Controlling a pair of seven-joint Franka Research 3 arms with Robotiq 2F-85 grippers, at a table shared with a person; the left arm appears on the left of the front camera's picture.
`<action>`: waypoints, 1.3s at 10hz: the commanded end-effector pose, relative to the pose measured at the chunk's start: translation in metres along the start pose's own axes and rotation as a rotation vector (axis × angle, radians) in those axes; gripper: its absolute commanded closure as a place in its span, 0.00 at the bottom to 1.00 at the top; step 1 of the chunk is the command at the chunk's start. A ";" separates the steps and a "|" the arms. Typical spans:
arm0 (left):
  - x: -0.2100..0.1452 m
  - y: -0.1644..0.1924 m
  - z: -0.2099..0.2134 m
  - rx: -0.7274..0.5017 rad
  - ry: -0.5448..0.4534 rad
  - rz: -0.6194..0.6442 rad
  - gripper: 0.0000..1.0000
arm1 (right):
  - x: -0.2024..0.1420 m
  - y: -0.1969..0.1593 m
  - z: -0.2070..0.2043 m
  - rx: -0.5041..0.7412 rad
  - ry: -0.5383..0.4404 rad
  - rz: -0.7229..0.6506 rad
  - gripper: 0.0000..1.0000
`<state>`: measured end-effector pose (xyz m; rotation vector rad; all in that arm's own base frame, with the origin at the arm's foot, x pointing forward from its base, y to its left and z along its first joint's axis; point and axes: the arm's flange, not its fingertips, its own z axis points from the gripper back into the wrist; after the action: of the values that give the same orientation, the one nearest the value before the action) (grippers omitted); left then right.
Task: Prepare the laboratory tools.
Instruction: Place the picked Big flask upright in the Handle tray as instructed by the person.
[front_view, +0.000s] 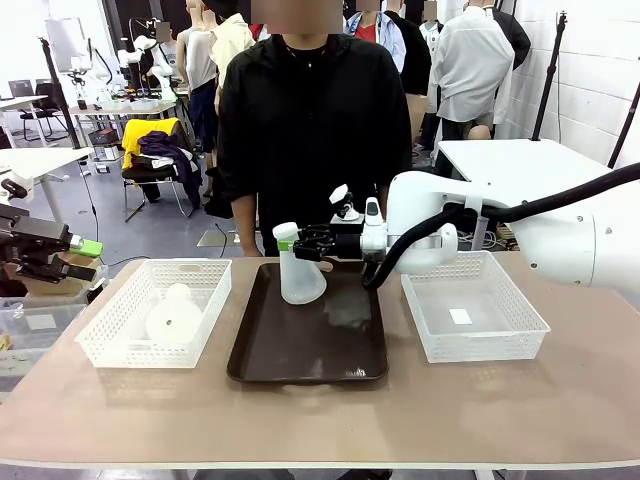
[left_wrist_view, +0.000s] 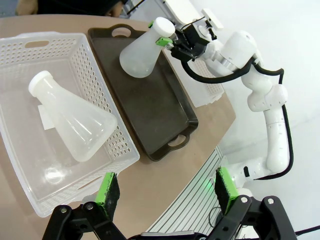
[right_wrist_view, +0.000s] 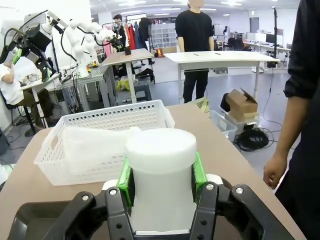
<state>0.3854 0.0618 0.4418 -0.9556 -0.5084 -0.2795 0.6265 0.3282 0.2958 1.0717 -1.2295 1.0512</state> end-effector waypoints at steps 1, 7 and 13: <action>0.000 0.000 0.001 -0.004 -0.005 0.001 0.00 | 0.002 -0.003 -0.002 0.003 -0.008 0.005 0.52; 0.000 0.000 0.001 -0.004 -0.005 0.001 0.00 | 0.000 -0.002 0.003 0.018 0.212 -0.013 0.00; 0.000 0.000 0.001 -0.004 -0.005 0.001 0.00 | 0.005 -0.002 0.014 -0.012 0.266 0.011 0.00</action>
<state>0.3854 0.0619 0.4418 -0.9556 -0.5084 -0.2795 0.6266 0.3125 0.3050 0.8729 -1.0218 1.1584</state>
